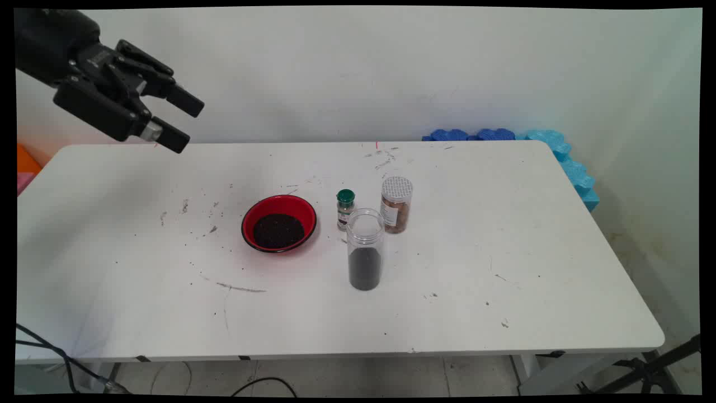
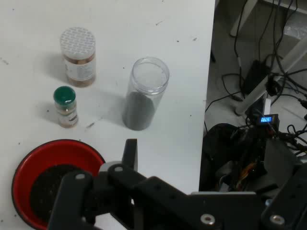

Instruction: Pick up the black seasoning powder from the table

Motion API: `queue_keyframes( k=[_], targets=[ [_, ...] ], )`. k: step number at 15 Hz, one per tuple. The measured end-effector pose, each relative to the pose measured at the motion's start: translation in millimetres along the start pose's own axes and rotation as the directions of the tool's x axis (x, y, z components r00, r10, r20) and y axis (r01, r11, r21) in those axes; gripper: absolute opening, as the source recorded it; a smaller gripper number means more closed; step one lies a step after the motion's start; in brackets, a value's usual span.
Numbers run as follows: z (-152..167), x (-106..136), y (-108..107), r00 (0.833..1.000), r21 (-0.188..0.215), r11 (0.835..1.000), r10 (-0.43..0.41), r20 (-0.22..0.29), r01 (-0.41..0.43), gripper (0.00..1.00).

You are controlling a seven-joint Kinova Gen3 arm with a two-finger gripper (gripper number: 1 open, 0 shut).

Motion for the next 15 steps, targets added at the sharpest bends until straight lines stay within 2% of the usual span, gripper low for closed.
queue_keyframes(
  k=[5,9,15],
  targets=[
    [5,-21,-15,1.0,-0.002,1.0,-0.022,-0.017,0.022,1.0],
    [20,-51,-26,0.994,0.029,0.995,-0.096,-0.049,0.097,1.0],
    [81,-87,-26,0.988,0.077,0.987,-0.132,-0.079,0.138,1.0]
  ],
)
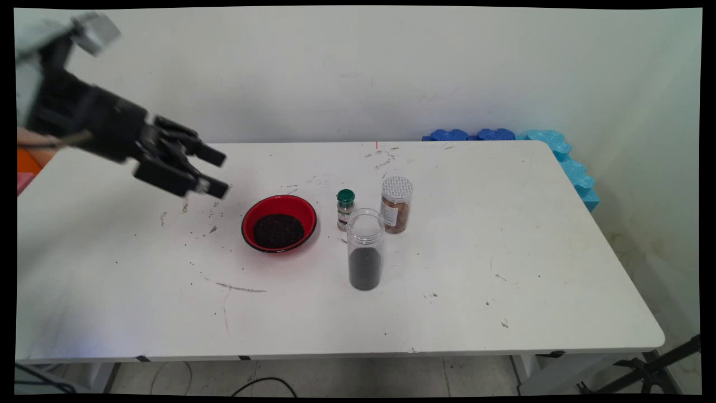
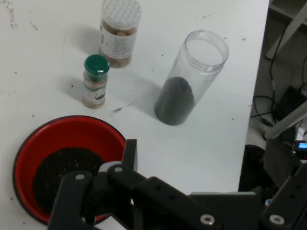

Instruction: Pick up the black seasoning powder from the table

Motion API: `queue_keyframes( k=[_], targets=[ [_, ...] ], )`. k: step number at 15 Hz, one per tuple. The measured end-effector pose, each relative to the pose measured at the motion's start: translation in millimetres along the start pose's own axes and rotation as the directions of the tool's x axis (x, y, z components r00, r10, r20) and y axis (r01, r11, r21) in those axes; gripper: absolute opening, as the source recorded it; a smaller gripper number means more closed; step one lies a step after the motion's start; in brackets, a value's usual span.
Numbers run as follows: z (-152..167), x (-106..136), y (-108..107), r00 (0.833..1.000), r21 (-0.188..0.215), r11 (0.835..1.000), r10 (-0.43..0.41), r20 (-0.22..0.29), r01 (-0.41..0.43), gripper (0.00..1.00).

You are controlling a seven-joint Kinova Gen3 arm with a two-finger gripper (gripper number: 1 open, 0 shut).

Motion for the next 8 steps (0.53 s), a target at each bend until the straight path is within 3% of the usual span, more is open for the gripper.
queue_keyframes(
  k=[8],
  targets=[
    [95,-23,9,0.998,-0.002,0.998,0.055,-0.023,-0.055,1.0]
  ],
)
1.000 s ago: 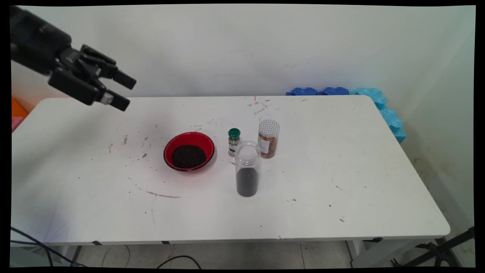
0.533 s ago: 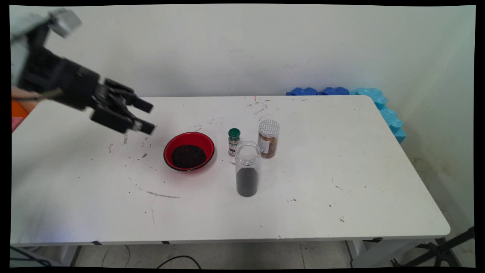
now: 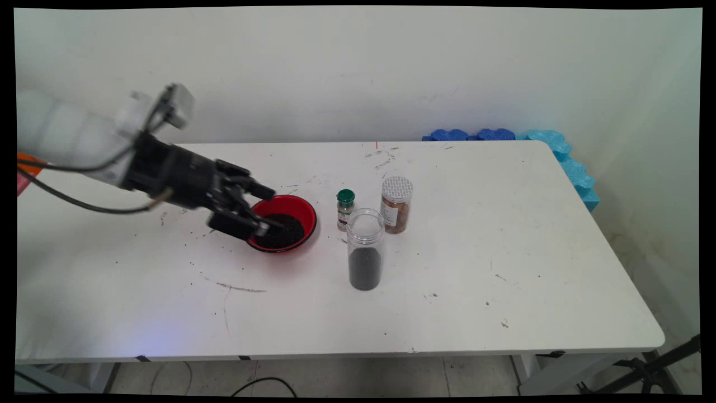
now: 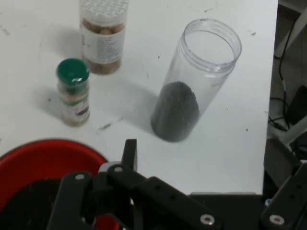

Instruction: Pick up the black seasoning powder from the table

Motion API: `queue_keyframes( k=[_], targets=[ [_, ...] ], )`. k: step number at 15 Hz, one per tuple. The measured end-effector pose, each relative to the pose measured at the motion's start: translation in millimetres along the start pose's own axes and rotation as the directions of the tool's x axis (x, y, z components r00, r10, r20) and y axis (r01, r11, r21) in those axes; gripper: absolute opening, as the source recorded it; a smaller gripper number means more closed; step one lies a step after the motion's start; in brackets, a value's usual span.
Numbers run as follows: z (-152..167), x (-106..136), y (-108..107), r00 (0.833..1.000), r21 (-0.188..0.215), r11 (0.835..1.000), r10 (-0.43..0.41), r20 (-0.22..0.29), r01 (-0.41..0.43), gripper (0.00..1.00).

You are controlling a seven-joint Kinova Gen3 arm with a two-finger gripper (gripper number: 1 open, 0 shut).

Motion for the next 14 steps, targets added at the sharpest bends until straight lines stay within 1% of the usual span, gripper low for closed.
queue_keyframes(
  k=[4,8,14],
  targets=[
    [48,-2,-1,0.998,-0.027,0.998,0.063,-0.01,-0.063,1.0],
    [84,-1,-6,0.991,-0.052,0.989,0.136,-0.013,-0.137,1.0],
    [117,1,-10,0.981,-0.07,0.979,0.191,-0.019,-0.192,1.0]
  ],
)
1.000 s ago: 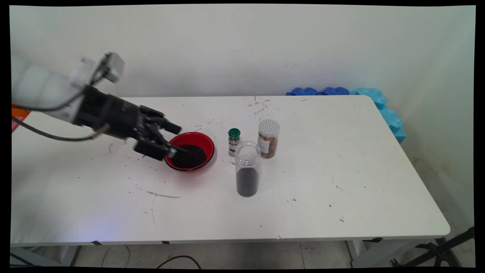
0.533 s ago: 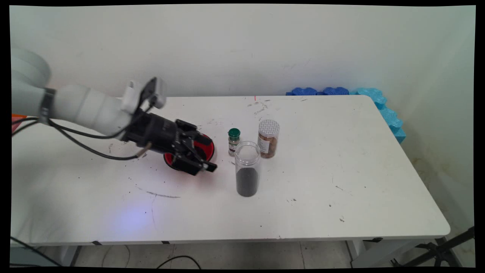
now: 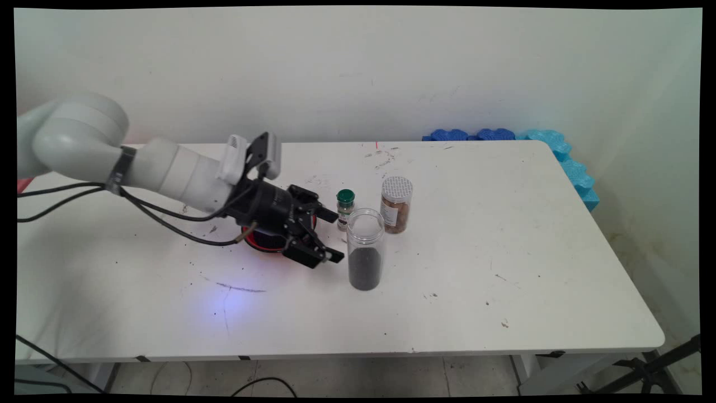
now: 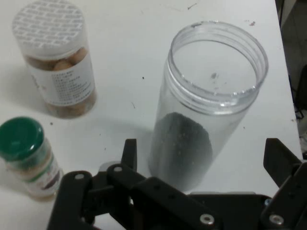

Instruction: Pick up the black seasoning powder from the table

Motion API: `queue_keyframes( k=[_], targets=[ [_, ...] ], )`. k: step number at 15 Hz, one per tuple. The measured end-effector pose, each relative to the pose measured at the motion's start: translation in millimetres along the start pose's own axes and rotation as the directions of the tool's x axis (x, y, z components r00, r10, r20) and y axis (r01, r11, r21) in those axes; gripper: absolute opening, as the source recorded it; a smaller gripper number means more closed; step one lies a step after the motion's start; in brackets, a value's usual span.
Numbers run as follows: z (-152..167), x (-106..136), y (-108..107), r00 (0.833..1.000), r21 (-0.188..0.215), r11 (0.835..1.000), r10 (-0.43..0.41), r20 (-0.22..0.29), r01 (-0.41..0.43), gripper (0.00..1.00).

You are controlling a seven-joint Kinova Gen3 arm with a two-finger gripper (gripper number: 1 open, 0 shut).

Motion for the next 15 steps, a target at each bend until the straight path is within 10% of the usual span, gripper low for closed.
queue_keyframes(
  k=[15],
  targets=[
    [44,6,-7,0.999,-0.037,0.999,0.031,-0.025,-0.032,1.0]
  ],
)
